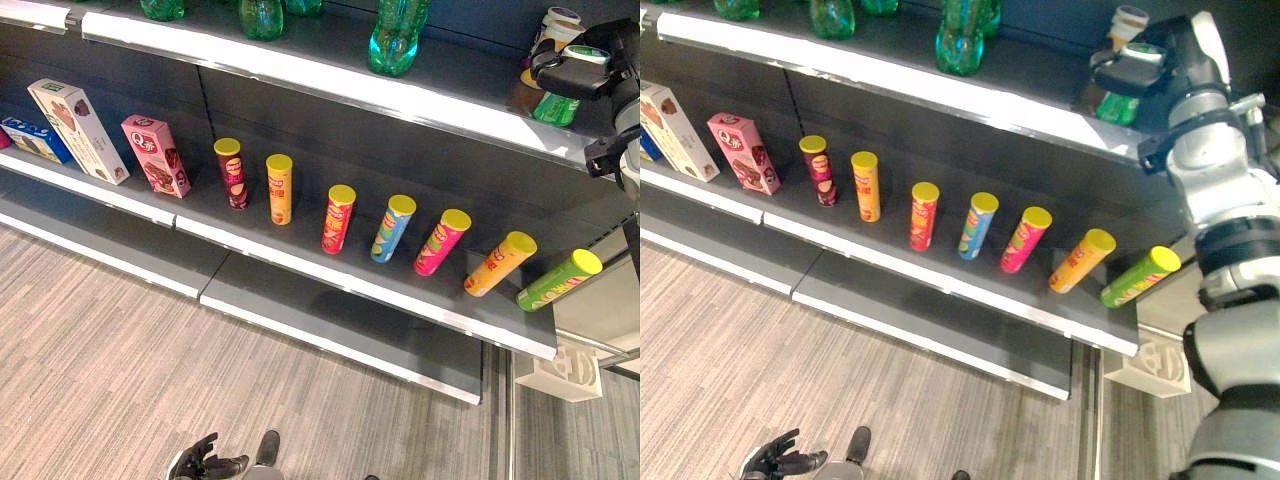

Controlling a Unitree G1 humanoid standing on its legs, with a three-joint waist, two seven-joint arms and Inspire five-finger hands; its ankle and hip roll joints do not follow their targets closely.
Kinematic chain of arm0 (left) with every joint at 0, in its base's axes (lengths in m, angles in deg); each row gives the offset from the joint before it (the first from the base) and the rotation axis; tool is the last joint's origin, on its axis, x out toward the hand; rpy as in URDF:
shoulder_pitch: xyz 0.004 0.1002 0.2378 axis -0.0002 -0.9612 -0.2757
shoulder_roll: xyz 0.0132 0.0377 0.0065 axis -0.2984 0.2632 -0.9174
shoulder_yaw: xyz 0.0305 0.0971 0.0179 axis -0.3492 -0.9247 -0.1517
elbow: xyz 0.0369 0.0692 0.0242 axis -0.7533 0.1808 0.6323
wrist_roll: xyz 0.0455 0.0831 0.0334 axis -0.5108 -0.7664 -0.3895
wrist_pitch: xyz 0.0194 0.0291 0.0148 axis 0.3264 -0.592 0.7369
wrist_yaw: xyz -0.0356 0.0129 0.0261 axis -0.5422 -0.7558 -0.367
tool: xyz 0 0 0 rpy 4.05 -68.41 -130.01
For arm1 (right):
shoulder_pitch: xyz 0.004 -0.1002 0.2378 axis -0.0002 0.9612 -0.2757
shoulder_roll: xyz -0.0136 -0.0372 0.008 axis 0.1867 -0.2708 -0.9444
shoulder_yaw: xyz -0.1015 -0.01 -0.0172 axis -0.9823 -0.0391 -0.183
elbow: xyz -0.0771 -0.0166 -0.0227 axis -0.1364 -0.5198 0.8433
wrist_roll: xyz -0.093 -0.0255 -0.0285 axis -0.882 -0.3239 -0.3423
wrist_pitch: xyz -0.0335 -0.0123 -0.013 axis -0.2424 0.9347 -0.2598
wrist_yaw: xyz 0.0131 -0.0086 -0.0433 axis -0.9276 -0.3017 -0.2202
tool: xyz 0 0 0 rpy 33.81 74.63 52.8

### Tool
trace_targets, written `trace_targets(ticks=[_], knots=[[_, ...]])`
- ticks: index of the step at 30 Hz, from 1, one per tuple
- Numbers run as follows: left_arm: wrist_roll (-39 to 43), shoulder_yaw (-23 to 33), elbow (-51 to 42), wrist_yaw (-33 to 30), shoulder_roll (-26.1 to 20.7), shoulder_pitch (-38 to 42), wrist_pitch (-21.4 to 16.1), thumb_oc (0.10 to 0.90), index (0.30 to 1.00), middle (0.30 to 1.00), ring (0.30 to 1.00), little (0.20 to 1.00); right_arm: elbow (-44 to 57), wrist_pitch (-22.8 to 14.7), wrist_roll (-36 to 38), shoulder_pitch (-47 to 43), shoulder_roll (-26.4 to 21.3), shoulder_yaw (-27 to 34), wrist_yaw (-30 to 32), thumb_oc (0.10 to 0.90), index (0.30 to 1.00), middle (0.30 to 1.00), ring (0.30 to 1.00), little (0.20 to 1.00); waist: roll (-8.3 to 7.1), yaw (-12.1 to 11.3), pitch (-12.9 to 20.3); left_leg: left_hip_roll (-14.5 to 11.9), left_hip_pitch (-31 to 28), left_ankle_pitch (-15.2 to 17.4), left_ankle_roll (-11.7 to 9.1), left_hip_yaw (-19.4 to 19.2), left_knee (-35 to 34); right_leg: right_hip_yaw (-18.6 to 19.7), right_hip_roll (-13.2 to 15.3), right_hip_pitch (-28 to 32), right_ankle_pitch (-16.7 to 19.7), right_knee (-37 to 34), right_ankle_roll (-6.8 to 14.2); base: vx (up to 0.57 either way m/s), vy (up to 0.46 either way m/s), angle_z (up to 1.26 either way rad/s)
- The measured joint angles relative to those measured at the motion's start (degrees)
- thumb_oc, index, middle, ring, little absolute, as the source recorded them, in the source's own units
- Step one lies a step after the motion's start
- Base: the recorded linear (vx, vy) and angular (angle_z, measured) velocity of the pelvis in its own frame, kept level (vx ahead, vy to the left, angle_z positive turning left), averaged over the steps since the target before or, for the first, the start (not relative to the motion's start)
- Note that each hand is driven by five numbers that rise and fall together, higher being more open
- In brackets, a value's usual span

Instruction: Put the goods on the table back onto the shelves and tidy them up.

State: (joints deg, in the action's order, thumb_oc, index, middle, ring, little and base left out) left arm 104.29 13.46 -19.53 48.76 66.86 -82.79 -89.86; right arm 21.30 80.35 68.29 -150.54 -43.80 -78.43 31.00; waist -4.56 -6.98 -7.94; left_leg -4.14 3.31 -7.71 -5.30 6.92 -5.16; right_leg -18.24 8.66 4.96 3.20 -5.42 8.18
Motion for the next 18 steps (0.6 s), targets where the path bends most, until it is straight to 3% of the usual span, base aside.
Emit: trace_targets(ticks=[18], knots=[[0.0, 0.01, 0.05, -0.42, 0.02, -0.04, 0.0, 0.8, 0.9, 0.9, 0.9, 0.9, -0.28, 0.48, 0.05, 0.01, 1.34, 0.0, 0.87, 0.8, 0.9, 0.9, 0.9, 0.9, 0.57, 0.16, 0.32, -0.07, -0.16, 0.01, 0.01, -0.31, 0.0, 0.68, -0.07, -0.04, 0.07, 0.0, -0.1, 0.0, 0.0, 0.0]])
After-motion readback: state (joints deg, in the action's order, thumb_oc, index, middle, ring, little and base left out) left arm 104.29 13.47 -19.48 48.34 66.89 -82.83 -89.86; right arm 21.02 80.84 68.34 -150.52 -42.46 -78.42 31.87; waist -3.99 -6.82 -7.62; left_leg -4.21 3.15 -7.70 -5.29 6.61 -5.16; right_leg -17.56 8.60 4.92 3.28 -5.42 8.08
